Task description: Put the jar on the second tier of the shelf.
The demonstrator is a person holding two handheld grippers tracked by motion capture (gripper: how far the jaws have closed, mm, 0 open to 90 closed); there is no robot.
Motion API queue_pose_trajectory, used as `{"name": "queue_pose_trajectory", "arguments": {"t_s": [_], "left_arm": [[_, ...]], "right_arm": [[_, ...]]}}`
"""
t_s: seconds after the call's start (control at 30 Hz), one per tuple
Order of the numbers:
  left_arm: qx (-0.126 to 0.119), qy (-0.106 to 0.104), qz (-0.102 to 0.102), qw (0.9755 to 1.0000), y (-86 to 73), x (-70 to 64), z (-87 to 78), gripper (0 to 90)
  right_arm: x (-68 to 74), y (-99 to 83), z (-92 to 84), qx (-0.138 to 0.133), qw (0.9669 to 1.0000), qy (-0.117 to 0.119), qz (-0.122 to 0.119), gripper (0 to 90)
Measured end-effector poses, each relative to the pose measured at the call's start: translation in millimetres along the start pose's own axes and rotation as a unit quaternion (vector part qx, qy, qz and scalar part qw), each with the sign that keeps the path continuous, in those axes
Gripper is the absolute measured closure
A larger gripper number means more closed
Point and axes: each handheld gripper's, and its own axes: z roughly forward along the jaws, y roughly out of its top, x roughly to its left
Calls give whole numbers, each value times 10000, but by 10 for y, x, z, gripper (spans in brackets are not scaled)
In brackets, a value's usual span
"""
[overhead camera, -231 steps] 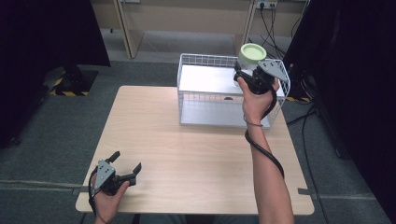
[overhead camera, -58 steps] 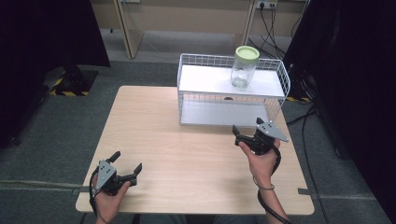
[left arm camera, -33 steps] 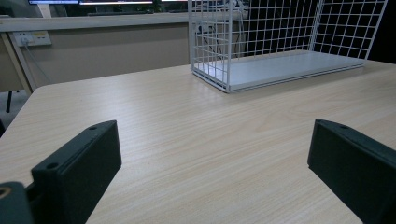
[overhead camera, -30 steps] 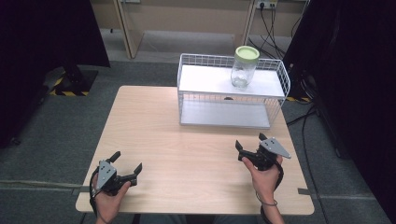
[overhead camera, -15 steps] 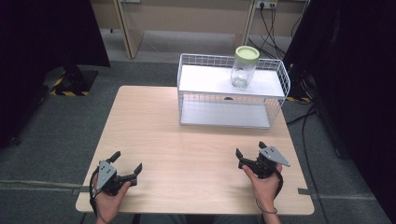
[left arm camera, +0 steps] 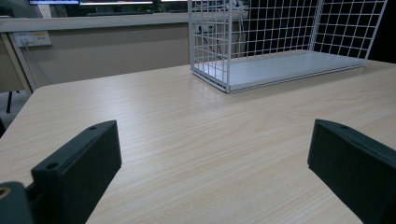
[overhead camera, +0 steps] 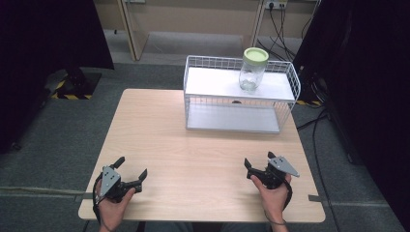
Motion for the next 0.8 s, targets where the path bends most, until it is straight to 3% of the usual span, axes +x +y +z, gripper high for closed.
{"name": "queue_pose_trajectory", "arguments": {"t_s": [0.43,0.8], "left_arm": [[0,3,3,10000,0,0,0,22],[12,1,-5,10000,1,2,2,22]], "right_arm": [[-27,-130,22,73,9999,-84,47,9],[-32,-141,-1,-63,9999,-92,99,10]]}}
